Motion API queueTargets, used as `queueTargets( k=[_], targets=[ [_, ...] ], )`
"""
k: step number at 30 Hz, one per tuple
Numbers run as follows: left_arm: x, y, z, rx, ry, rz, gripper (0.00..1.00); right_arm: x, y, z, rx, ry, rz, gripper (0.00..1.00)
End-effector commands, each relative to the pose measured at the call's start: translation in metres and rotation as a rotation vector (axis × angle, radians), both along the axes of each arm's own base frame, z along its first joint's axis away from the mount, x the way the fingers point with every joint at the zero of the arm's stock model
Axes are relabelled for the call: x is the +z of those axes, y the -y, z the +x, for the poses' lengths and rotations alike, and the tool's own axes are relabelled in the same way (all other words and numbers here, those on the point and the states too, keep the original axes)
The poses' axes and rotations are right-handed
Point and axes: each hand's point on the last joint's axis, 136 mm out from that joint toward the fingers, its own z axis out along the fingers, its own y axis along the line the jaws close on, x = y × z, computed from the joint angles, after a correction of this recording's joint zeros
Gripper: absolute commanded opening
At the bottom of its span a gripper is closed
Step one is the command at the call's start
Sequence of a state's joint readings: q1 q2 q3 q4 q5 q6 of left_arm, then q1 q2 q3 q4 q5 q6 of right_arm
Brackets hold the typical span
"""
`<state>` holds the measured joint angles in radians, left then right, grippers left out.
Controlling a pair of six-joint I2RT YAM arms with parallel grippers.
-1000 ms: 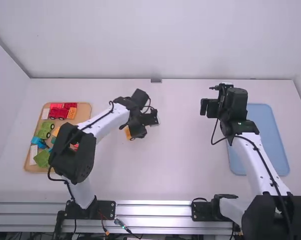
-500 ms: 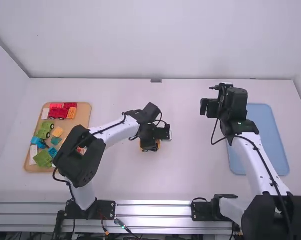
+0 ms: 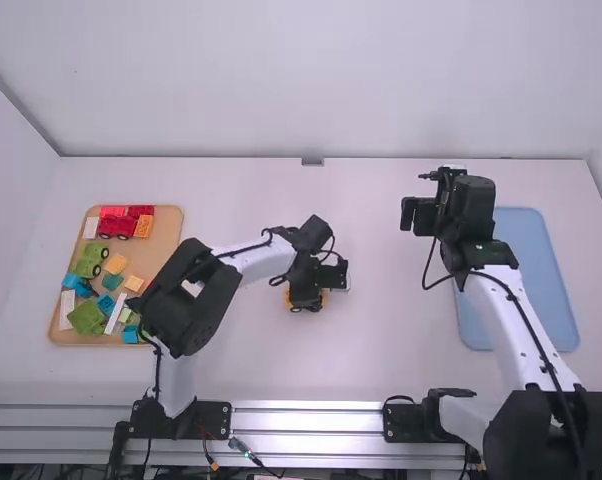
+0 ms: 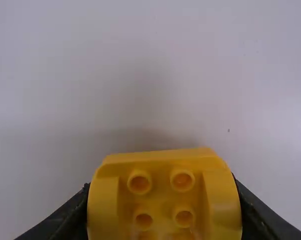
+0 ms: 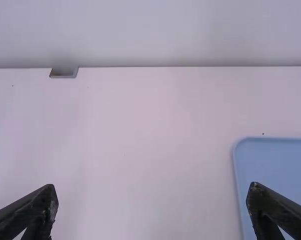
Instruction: Assemble lego blocks to make yellow taxi
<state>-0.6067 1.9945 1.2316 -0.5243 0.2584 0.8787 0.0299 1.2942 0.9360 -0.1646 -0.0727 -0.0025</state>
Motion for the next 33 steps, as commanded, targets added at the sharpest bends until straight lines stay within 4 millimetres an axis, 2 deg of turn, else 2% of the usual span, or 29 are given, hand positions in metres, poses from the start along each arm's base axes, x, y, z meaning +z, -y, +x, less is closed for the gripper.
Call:
queueTargets(
  k=[1,2,4,7,8,10,11,12,17,21,25,27,31,32,33],
  targets=[
    [0.000,-0.001,0.004,-0.009,0.018,0.016,0.02,0.010,-0.002,0.005,0.004,0.020,0.008,0.98],
    [0.000,-0.001,0.005,-0.008,0.019,0.018,0.02,0.010,-0.002,0.005,0.004,0.020,0.008,0.99],
    [-0.001,-0.004,0.006,-0.002,0.028,0.039,0.19,0.010,-0.002,0.005,0.004,0.020,0.008,0.99],
    [-0.002,-0.006,0.006,0.002,0.025,0.039,0.32,0.010,-0.002,0.005,0.004,0.020,0.008,0.99],
    [-0.001,-0.006,0.006,0.003,0.021,0.033,0.43,0.010,-0.002,0.005,0.004,0.019,0.008,0.99],
    [-0.001,-0.006,0.007,0.004,0.022,0.033,0.55,0.010,-0.002,0.005,0.004,0.019,0.008,0.99],
    [-0.001,-0.005,0.007,0.003,0.022,0.034,0.86,0.010,-0.002,0.005,0.004,0.019,0.008,0.99],
    [-0.001,-0.004,0.006,0.000,0.022,0.033,0.99,0.010,-0.002,0.005,0.004,0.019,0.008,0.99],
    [0.001,-0.002,0.008,-0.002,0.030,0.028,0.99,0.010,-0.002,0.005,0.004,0.019,0.008,0.99],
    [0.014,-0.002,0.015,0.014,0.021,0.022,0.99,0.010,-0.002,0.005,0.004,0.019,0.008,0.98],
    [0.045,-0.012,0.021,0.008,-0.002,0.042,0.99,0.010,-0.002,0.005,0.005,0.020,0.008,0.99],
    [0.069,-0.019,0.023,-0.020,-0.011,0.028,0.99,0.010,-0.002,0.005,0.005,0.020,0.008,0.99],
    [0.097,-0.048,0.045,0.069,0.023,0.044,0.99,0.010,-0.002,0.005,0.005,0.019,0.008,0.99],
    [0.104,-0.063,0.057,0.156,0.048,0.060,0.99,0.010,-0.003,0.005,0.005,0.019,0.008,0.99],
    [0.110,-0.088,0.074,0.290,0.084,0.092,0.99,0.010,-0.002,0.005,0.004,0.019,0.008,0.99]
  ],
)
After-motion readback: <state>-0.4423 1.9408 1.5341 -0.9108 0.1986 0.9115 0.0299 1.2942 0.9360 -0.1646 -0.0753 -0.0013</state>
